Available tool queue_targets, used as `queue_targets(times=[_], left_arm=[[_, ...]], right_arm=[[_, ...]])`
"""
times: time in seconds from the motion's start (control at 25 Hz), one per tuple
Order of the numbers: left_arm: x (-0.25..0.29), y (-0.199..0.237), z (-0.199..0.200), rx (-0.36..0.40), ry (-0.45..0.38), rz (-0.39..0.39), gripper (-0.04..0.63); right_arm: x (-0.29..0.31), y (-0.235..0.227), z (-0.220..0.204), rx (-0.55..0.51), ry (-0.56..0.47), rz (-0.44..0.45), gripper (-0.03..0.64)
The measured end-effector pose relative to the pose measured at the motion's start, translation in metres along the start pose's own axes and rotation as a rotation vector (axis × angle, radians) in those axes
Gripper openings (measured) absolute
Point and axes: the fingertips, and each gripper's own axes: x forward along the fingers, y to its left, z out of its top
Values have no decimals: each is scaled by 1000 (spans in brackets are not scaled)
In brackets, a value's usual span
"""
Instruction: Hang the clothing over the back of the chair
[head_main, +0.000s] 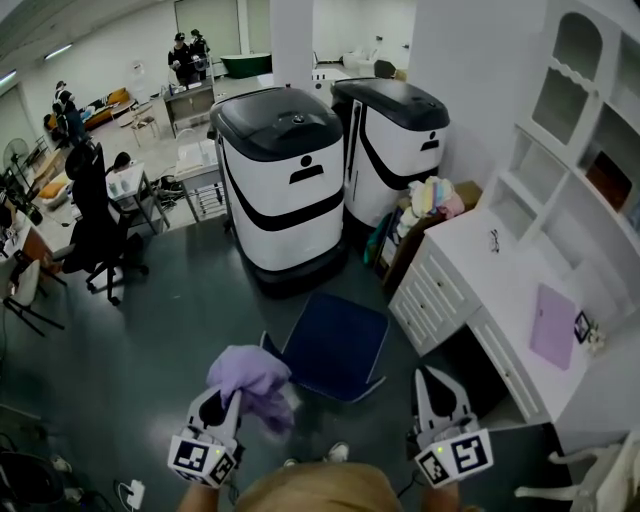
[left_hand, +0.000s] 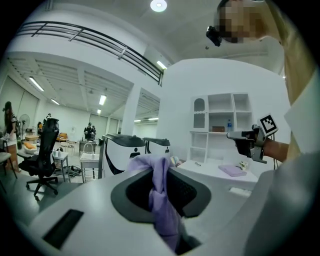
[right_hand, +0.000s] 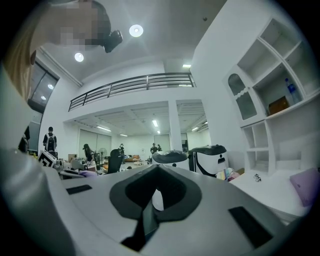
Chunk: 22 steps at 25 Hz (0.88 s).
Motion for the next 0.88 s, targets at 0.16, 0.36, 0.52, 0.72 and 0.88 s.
queue_targets(times=[0.16, 0.36, 0.52, 0.72, 0.88], left_arm=[[9, -6, -9, -1, 28, -5, 55], [28, -19, -22, 15, 51, -48, 55], [46, -27, -16, 23, 44, -84, 55], [88, -31, -24, 5, 94, -146, 57], [122, -34, -63, -28, 200, -173, 57]], right_arm=[[1, -14, -6, 19, 6, -16, 3], [-5, -20, -8, 32, 5, -30, 3], [-18, -24, -7, 32, 3, -52, 3], [-38, -36, -1, 27, -9, -101, 3], [-59, -42, 6, 19, -30, -137, 3]])
